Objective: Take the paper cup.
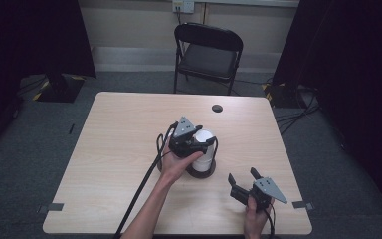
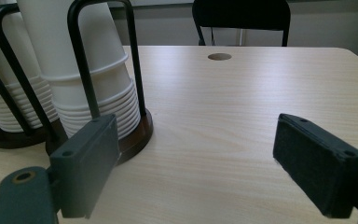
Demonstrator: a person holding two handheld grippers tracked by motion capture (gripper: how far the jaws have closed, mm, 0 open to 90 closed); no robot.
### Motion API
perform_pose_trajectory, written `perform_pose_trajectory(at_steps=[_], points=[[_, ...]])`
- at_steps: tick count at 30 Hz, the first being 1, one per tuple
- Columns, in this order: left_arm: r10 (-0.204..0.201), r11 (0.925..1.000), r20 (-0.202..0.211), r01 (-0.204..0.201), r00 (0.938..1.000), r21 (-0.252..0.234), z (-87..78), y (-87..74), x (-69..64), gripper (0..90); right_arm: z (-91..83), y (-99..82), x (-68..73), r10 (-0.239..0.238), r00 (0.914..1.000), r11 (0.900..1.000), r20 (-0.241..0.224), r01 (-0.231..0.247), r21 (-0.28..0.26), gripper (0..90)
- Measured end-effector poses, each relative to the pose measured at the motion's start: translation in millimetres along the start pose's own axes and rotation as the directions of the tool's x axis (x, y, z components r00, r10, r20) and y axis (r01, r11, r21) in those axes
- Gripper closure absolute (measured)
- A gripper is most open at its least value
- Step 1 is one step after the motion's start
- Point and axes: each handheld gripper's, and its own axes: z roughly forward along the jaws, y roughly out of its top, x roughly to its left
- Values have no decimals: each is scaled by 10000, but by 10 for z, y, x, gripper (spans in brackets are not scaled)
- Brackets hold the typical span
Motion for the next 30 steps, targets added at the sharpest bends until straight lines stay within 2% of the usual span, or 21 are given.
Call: perform_pose_trajectory(at_steps=[5, 9, 13, 16, 22, 23, 30], points=[[199, 9995, -13, -199, 9998, -244, -67, 91, -42, 362, -1, 0, 0, 19, 10000, 10000, 16, -19, 10, 138], [532, 9979, -218, -539, 9983, -357, -126, 119, -66, 362, 0, 0, 1, -4, 10000, 10000, 3, 4, 2, 138], [632, 9969, -237, -642, 9977, -464, -162, 142, -68, 362, 0, 1, 0, -2, 10000, 10000, 9, 2, 15, 137], [480, 9966, -168, -491, 9987, -662, -214, 172, -65, 362, 4, 2, 2, -43, 10000, 10000, -2, 43, 80, 137], [506, 9932, -124, -517, 9986, -1044, -298, 237, -66, 363, 4, 3, 2, -28, 10000, 9999, -21, 28, 102, 137], [352, 9926, -55, -356, 9994, -1164, -321, 249, -60, 363, 6, 2, 3, -34, 10000, 10000, -3, 34, 89, 137], [500, 9904, -123, -511, 9987, -1288, -390, 298, -111, 363, 4, 1, 0, 12, 10000, 10000, 12, -12, 32, 137]])
